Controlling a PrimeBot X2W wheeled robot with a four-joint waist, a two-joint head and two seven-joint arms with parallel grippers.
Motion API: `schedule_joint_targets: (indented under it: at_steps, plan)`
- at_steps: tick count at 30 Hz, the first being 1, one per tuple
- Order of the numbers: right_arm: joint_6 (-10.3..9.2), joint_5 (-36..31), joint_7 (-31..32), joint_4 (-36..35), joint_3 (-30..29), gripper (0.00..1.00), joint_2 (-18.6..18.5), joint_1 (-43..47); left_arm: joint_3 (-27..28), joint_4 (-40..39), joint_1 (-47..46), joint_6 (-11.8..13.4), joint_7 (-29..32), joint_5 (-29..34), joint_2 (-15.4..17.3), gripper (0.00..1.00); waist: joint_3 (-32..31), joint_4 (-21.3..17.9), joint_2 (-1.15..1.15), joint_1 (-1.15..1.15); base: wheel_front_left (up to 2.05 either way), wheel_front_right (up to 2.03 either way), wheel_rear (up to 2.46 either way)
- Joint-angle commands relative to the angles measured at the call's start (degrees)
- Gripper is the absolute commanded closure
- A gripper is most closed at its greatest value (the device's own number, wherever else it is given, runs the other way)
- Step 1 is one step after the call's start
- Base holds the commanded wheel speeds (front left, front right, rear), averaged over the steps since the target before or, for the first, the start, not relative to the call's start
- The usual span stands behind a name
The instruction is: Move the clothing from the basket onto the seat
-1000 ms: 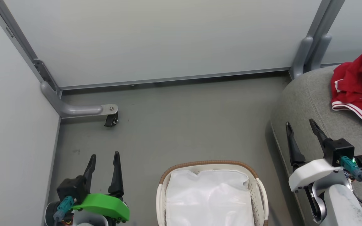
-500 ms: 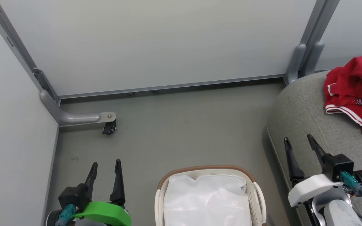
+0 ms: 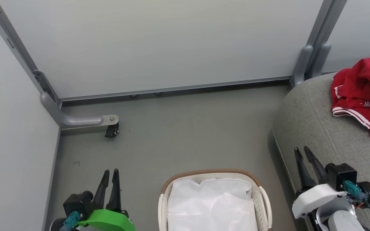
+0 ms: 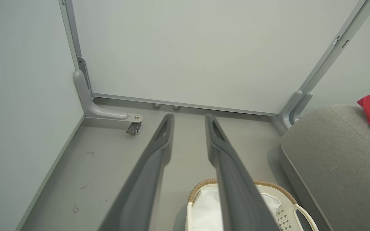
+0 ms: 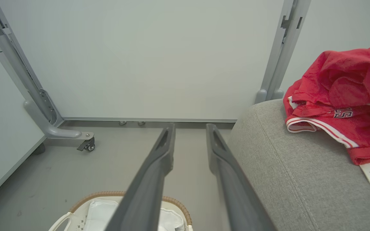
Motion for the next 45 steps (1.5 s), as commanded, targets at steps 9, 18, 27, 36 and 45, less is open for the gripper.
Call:
schedule_joint_targets:
  at_steps: [9, 18, 27, 36, 45]
  plan:
    - [-0.01, 9.8, 3.1, 0.3, -1.1, 1.0, 0.0, -0.3, 1.8, -0.5, -0.4, -0.6, 2.3, -8.3, 0.2, 1.0, -0.1, -0.2, 0.0, 0.0, 0.0, 0.0, 0.0]
    - [-0.01, 19.6, 5.0, -0.9, -1.0, 1.0, -0.1, 0.2, 3.6, -1.3, -0.9, -1.2, 4.5, -16.2, 0.3, 1.0, -0.1, -0.4, 0.0, 0.0, 0.0, 0.0, 0.0]
    - [-0.02, 28.5, 7.1, -1.7, -1.3, 1.0, -0.1, 0.4, 5.3, -2.0, -1.4, -1.7, 6.6, -23.5, 0.4, 1.0, -0.2, -0.7, 0.0, 0.0, 0.0, 0.0, 0.0]
    - [-0.02, 36.6, 9.0, -2.3, -1.7, 1.0, -0.2, 0.5, 6.9, -2.7, -1.9, -2.2, 8.5, -30.1, 0.5, 1.0, -0.2, -0.9, 0.0, 0.0, 0.0, 0.0, 0.0]
    - [-0.03, 43.7, 10.7, -2.8, -2.0, 1.0, -0.3, 0.6, 8.3, -3.3, -2.2, -2.6, 10.3, -36.0, 0.5, 1.0, -0.3, -1.1, 0.0, 0.0, 0.0, 0.0, 0.0]
